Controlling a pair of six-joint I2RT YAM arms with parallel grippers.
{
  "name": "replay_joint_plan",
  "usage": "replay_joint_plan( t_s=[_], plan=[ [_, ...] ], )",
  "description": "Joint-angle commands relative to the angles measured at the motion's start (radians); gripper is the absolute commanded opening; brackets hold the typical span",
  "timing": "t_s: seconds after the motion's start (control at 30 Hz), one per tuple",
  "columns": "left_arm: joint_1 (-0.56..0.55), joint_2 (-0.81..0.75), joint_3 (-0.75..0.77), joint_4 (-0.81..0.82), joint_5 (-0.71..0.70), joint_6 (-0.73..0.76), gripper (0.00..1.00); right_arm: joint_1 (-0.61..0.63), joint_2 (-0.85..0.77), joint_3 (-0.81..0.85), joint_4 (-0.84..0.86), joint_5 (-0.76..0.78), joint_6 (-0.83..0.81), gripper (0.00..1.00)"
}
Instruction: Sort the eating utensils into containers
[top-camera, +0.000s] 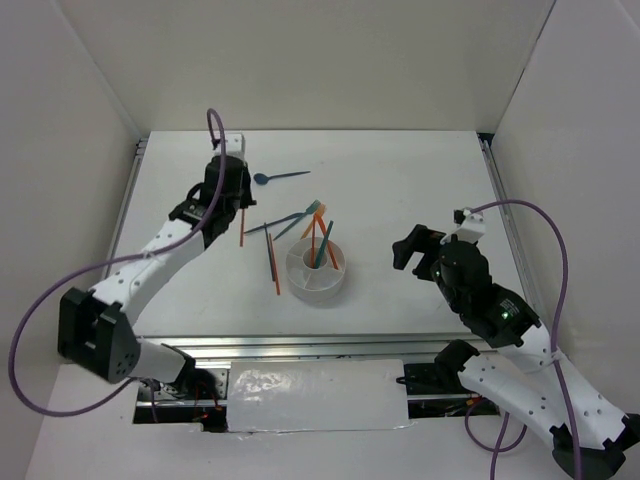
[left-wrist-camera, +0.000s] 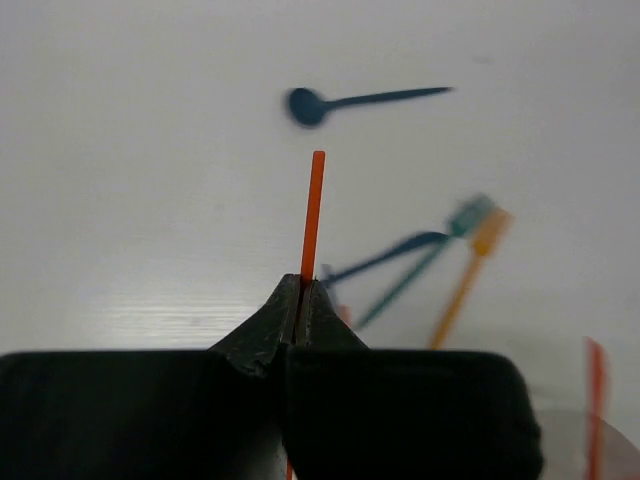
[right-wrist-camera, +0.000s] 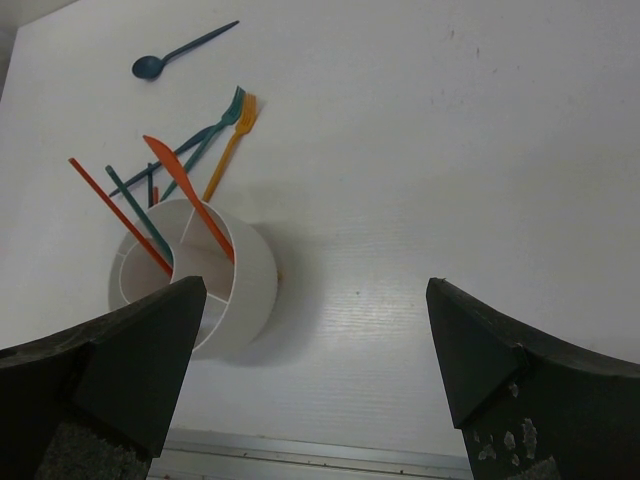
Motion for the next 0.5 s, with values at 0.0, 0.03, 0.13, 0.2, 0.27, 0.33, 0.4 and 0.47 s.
replay_joint_plan(
  t_s=[0.0,0.03,0.13,0.2,0.27,0.33,0.4,0.47],
  plan=[
    [-0.076,-0.178,-0.132,0.29,0.271,0.023,0.0,0.01,0.011,0.042,0.02,0.009,0.014,1.0],
    [-0.08,-0.196,-0.15,0.358,0.329,0.022,0.0,0.013,0.01,0.038,0.019,0.009,0.012,1.0],
    [-0.1,-0.242,-0.166,0.39,0.507,0.042,0.0,0.016,0.0,0.026,0.008,0.01,0.014,1.0],
    [-0.114,-0.285,-0.214,0.451,0.599,0.052,0.0,0.015,-0.012,0.019,0.002,0.018,0.023,1.0],
    [-0.129,-0.316,-0.314,0.608,0.649,0.01,0.0,0.013,-0.021,0.006,0.003,0.021,0.024,1.0],
    [-0.149,-0.338,-0.379,0.746,0.707,-0.017,0.0,0.015,-0.021,-0.005,0.019,0.015,0.026,1.0],
    [-0.192,-0.319,-0.446,0.912,0.729,0.0,0.0,0.016,-0.014,-0.004,0.023,0.007,0.029,1.0],
    [-0.238,-0.287,-0.463,0.976,0.726,0.05,0.0,0.018,-0.003,0.001,0.023,0.006,0.035,1.0]
  ],
)
